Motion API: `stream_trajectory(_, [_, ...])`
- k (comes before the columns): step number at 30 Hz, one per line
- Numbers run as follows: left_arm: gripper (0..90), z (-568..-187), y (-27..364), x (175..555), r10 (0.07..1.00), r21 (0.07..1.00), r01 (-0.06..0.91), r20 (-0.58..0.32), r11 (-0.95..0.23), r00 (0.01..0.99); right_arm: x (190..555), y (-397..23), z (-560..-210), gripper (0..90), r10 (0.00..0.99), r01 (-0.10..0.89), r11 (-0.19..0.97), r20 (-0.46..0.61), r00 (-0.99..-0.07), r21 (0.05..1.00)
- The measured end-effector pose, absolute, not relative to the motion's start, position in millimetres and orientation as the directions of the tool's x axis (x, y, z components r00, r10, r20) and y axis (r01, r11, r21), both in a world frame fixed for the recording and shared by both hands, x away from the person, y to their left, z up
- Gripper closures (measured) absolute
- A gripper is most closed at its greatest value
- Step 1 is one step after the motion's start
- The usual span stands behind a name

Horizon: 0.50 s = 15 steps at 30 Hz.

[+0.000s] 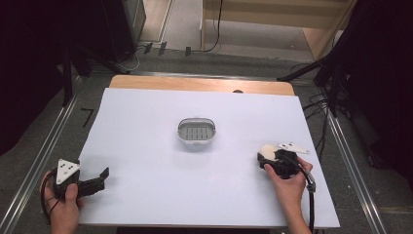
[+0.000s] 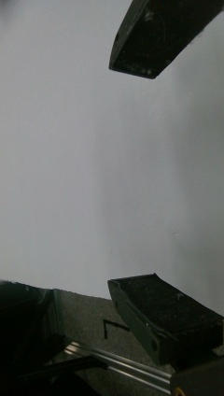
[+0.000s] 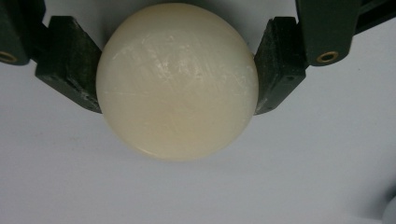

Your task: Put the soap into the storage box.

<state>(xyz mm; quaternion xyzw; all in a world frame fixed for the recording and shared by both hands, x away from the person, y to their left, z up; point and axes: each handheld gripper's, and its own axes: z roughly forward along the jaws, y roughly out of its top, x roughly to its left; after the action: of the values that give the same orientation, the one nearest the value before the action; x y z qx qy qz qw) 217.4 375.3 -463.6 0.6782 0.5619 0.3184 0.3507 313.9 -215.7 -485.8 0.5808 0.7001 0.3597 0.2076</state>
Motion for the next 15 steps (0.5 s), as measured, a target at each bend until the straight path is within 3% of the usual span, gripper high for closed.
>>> stream_trajectory(15, [0.4,-464,375,217,0.986,0.833,0.539,0.038,-0.122,0.165,312,-204,-465,25.0,0.939,0.628,0.088,0.146,-0.312,0.774])
